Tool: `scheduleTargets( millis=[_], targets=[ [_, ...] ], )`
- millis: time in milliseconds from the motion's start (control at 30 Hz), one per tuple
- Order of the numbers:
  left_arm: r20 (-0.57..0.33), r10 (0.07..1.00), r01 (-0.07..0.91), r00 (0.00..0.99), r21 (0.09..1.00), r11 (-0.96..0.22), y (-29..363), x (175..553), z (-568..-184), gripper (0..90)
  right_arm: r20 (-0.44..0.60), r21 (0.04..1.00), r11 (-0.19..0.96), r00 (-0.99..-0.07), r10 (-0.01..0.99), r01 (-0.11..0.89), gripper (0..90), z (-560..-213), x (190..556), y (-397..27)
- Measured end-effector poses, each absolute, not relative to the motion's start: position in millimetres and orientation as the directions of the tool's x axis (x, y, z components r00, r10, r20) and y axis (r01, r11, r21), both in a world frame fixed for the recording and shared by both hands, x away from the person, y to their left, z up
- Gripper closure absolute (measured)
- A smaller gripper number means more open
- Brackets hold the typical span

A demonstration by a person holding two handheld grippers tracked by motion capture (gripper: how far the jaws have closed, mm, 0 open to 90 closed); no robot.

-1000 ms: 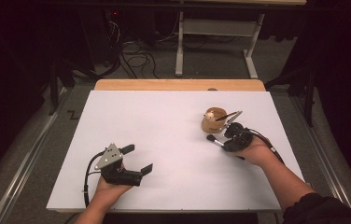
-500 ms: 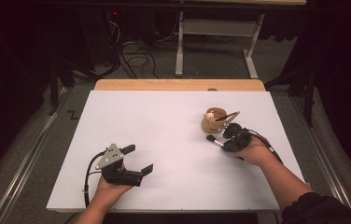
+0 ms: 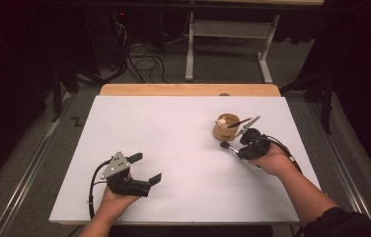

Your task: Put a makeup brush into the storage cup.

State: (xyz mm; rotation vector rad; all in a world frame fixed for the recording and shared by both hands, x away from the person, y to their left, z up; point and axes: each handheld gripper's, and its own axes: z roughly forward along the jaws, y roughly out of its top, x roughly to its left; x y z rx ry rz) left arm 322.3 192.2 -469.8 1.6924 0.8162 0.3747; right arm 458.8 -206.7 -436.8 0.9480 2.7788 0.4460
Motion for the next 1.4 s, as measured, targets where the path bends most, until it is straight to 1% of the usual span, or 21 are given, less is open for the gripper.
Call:
scheduleTargets(
  millis=[67, 300, 500, 700, 867, 933, 1033, 1367, 1400],
  targets=[
    [-0.17, 0.687, 0.32, 0.706, 0.942, -0.096, 192.1, 322.2, -469.7, 0.1, -0.055, 0.344, 0.745, -0.78, 0.624, 0.572, 79.7, -435.2, 456.9, -208.0],
    [-0.17, 0.689, 0.322, 0.705, 0.942, -0.097, 191.8, 322.5, -470.3, 0.1, -0.062, 0.337, 0.76, -0.792, 0.607, 0.556, 79.8, -436.1, 455.7, -207.4],
    [-0.172, 0.69, 0.323, 0.703, 0.942, -0.095, 192.6, 322.6, -470.3, 0.1, -0.063, 0.313, 0.766, -0.793, 0.606, 0.561, 79.7, -440.3, 457.0, -206.1],
    [-0.172, 0.689, 0.323, 0.704, 0.941, -0.096, 192.8, 322.2, -470.1, 0.1, -0.051, 0.321, 0.754, -0.784, 0.618, 0.573, 79.7, -440.0, 457.8, -206.9],
    [-0.165, 0.687, 0.317, 0.708, 0.943, -0.1, 192.4, 323.1, -470.5, 0.2, -0.057, 0.324, 0.762, -0.792, 0.608, 0.561, 79.7, -439.7, 457.3, -206.8],
    [-0.165, 0.688, 0.319, 0.706, 0.942, -0.102, 192.5, 323.7, -471.0, 0.2, -0.043, 0.341, 0.747, -0.784, 0.619, 0.571, 79.8, -439.7, 457.0, -207.4],
    [-0.167, 0.691, 0.322, 0.703, 0.941, -0.101, 192.3, 323.0, -470.9, 0.2, -0.045, 0.373, 0.739, -0.785, 0.618, 0.561, 79.8, -436.9, 454.6, -209.6],
    [-0.17, 0.693, 0.328, 0.7, 0.939, -0.101, 190.7, 323.3, -471.5, 0.2, -0.007, 0.534, 0.652, -0.768, 0.641, 0.539, 79.8, -426.8, 438.1, -221.3],
    [-0.172, 0.694, 0.329, 0.7, 0.939, -0.099, 190.7, 323.6, -471.8, 0.2, -0.014, 0.547, 0.652, -0.774, 0.634, 0.524, 79.8, -426.6, 436.5, -223.2]
  ],
)
